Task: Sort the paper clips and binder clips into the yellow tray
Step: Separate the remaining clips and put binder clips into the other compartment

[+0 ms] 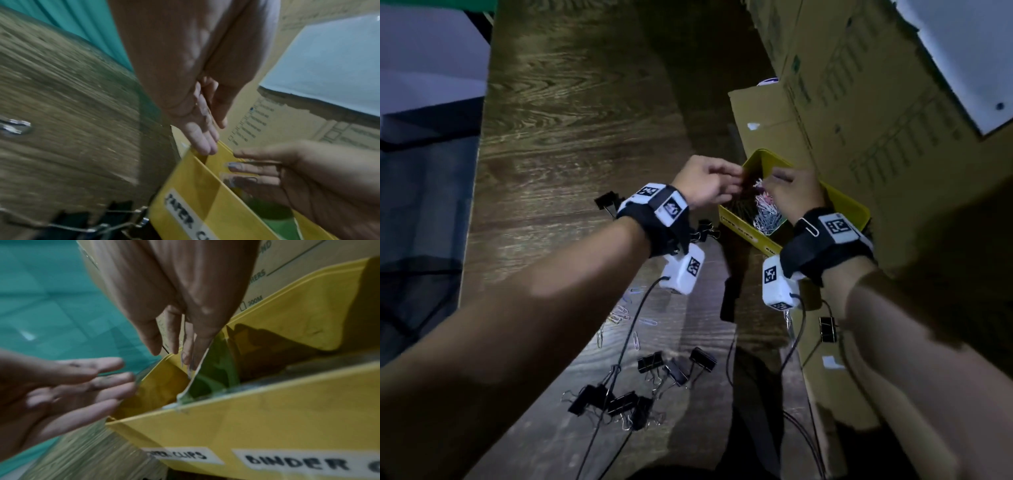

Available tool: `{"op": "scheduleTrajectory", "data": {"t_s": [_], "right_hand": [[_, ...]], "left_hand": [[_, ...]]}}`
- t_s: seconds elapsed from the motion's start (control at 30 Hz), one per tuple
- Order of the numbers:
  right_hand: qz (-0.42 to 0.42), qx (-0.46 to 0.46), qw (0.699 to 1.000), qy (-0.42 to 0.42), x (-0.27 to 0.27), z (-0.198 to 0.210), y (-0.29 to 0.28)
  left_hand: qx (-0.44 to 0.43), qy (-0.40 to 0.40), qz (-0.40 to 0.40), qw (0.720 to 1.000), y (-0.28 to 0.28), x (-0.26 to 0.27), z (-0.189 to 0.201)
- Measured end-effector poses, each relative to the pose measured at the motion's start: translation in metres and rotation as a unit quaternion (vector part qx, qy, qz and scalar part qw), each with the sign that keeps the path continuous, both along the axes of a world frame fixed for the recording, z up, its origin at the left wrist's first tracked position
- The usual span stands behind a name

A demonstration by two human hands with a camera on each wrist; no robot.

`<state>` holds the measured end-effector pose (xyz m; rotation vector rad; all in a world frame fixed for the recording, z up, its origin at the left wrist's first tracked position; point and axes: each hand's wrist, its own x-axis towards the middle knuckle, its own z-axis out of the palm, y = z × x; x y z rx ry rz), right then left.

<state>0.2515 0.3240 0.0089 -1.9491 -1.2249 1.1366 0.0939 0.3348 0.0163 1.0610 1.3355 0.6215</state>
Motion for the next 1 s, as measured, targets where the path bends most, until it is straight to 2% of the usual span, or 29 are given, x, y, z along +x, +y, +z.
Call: {"op": "scheduleTrajectory", "data": {"t_s": [0.1,0.13,0.17,0.2,0.23,0.27,0.33,0.4,0.5,0.57,0.63,0.67,0.73,0.83,0.9,1.0], "right_hand": [[0.031,-0.001,0.999,0.043,-0.003,-0.001,-0.006],[0.043,0.001,0.998,0.050,-0.004,-0.001,-0.009],[0.053,0.008,0.997,0.051,-0.006,-0.002,-0.012],[0.057,0.021,0.997,0.049,-0.008,-0.002,-0.016],[0.052,0.041,0.997,0.049,-0.013,0.000,-0.021],[0.046,0.067,0.995,0.051,-0.020,0.002,-0.027],[0.060,0.118,0.990,0.056,-0.036,0.009,-0.042],[0.111,0.126,0.984,0.064,-0.053,0.014,-0.063],[0.208,0.055,0.974,0.066,-0.080,0.004,-0.099],[0.318,-0.005,0.948,-0.025,-0.098,-0.013,-0.120],[0.420,-0.058,0.901,-0.098,-0.112,-0.033,-0.138],[0.443,-0.069,0.887,-0.113,-0.118,-0.043,-0.143],[0.463,-0.057,0.872,-0.145,-0.125,-0.061,-0.148],[0.488,-0.043,0.845,-0.214,-0.133,-0.076,-0.149],[0.499,-0.041,0.835,-0.229,-0.140,-0.080,-0.149],[0.488,-0.026,0.844,-0.219,-0.150,-0.084,-0.148]], "left_hand": [[0.010,-0.001,0.034,0.999,-0.014,-0.048,-0.001],[0.029,0.038,0.019,0.999,-0.019,-0.067,-0.007],[0.066,0.115,-0.025,0.991,-0.026,-0.086,-0.011],[0.111,0.221,-0.090,0.965,-0.035,-0.105,-0.018],[0.148,0.318,-0.160,0.923,-0.045,-0.119,-0.023],[0.172,0.379,-0.220,0.882,-0.058,-0.132,-0.029],[0.199,0.406,-0.306,0.838,-0.083,-0.152,-0.046],[0.232,0.399,-0.349,0.816,-0.110,-0.165,-0.067],[0.251,0.428,-0.379,0.781,-0.145,-0.190,-0.095],[0.255,0.447,-0.404,0.756,-0.167,-0.204,-0.103],[0.261,0.437,-0.408,0.758,-0.186,-0.216,-0.105],[0.258,0.428,-0.408,0.765,-0.192,-0.220,-0.102],[0.240,0.423,-0.398,0.778,-0.203,-0.232,-0.097],[0.176,0.457,-0.332,0.806,-0.214,-0.240,-0.084],[0.139,0.478,-0.302,0.813,-0.219,-0.235,-0.083],[0.105,0.476,-0.249,0.837,-0.222,-0.213,-0.086]]}}
